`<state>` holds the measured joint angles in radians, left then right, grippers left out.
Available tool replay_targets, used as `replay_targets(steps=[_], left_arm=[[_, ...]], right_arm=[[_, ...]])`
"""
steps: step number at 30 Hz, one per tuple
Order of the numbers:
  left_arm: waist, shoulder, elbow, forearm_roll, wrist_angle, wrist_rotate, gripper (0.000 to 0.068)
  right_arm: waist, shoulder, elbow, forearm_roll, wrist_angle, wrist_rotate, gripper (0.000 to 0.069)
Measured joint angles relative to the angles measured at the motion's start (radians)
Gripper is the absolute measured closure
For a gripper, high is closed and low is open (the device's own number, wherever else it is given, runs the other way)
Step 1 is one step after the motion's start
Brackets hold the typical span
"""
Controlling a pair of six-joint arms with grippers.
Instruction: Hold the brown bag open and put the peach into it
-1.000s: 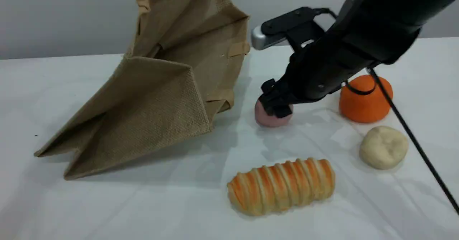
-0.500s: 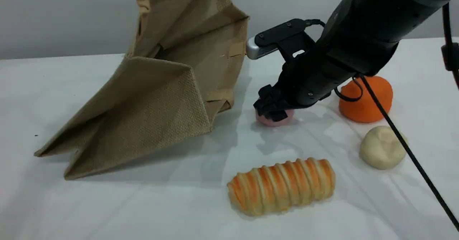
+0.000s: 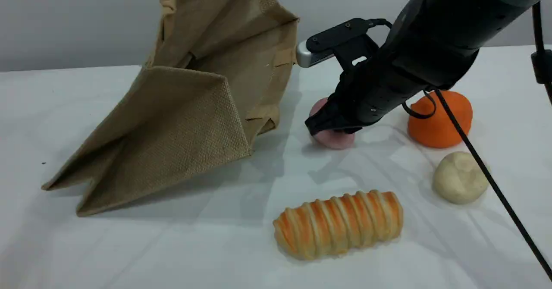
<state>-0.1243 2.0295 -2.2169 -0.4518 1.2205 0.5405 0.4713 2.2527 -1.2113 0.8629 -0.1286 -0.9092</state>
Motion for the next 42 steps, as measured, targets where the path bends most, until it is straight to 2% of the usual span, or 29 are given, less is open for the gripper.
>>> replay_targets(steps=[8, 14, 19, 25, 28, 37, 42], left_arm=[[0.0, 0.0, 0.0, -0.129, 0.0, 0.139, 0.0596], [0.0, 0.001, 0.0, -0.129, 0.0, 0.229, 0.0596], [-0.029, -0.012, 0.001, -0.124, 0.0, 0.312, 0.0596], [-0.051, -0.018, 0.001, -0.113, 0.0, 0.313, 0.0596], [-0.051, -0.018, 0.001, -0.092, 0.0, 0.303, 0.0597], [-0.058, -0.017, 0.016, -0.107, 0.0, 0.279, 0.0597], [-0.058, -0.017, 0.039, -0.101, 0.0, 0.279, 0.0597]], right_arm=[[-0.003, -0.052, 0.001, 0.0, 0.026, 0.0, 0.0671], [-0.003, -0.149, 0.001, 0.002, 0.024, -0.023, 0.0671], [-0.005, -0.21, 0.001, 0.002, 0.033, -0.023, 0.0671], [-0.057, -0.222, 0.007, 0.001, 0.099, -0.021, 0.0671], [-0.108, -0.222, 0.008, 0.0, 0.134, -0.02, 0.0671], [-0.277, -0.228, 0.008, -0.002, 0.179, -0.016, 0.0671], [-0.282, -0.289, 0.012, -0.015, 0.197, -0.02, 0.0671]])
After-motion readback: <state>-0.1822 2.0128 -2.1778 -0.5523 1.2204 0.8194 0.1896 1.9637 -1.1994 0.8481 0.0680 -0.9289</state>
